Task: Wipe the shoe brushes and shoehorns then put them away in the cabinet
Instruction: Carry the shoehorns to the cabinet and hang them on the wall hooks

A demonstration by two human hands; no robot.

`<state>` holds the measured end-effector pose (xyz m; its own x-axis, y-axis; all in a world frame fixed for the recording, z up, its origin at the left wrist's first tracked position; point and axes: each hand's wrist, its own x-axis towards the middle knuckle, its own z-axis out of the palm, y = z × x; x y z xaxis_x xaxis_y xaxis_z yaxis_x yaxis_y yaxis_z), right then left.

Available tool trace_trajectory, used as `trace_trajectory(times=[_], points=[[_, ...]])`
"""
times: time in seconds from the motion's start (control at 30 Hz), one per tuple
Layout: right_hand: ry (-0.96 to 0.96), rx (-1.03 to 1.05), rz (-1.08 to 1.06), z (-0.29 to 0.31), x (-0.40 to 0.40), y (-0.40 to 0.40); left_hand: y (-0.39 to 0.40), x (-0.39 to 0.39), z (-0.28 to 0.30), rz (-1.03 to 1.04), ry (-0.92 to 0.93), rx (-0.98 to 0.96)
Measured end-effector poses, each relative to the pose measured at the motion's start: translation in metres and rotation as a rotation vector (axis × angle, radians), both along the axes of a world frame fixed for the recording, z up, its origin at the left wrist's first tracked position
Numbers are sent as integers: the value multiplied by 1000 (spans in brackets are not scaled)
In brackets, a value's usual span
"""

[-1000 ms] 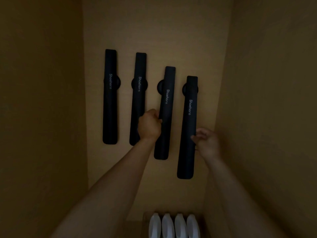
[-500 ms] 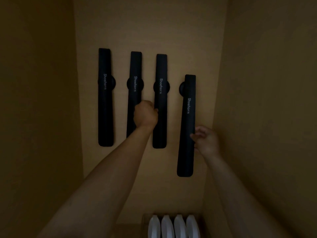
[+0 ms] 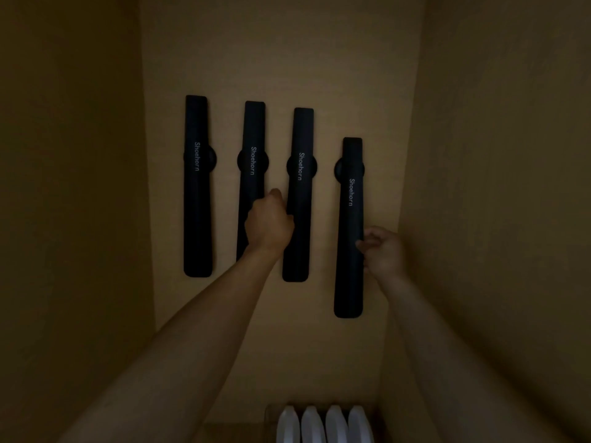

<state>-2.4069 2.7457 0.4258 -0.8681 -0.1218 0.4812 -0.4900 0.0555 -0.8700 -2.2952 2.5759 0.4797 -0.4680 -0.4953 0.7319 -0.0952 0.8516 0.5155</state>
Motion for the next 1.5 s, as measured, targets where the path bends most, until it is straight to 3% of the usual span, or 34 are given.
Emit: trace_trajectory(times=[0.27,0.6,0.77,0.93,1.17,1.5], points=[[-17,11,-78,29,-19,-9,-2,12,-2,62,-24,-185],[21,98,-192,50,-18,-20,-9,20,4,18,-1,-203],[143,211,-346,55,-6,-22,-4,13,10,38,-16,-278],[248,245,-368,63,14,-25,8,-7,19,137,-86,-367],[281,437,-449,74,23,-30,11,-29,21,186,-91,-332],[236,505,-488,81,24,-32,12,-34,20,154,-84,-326]])
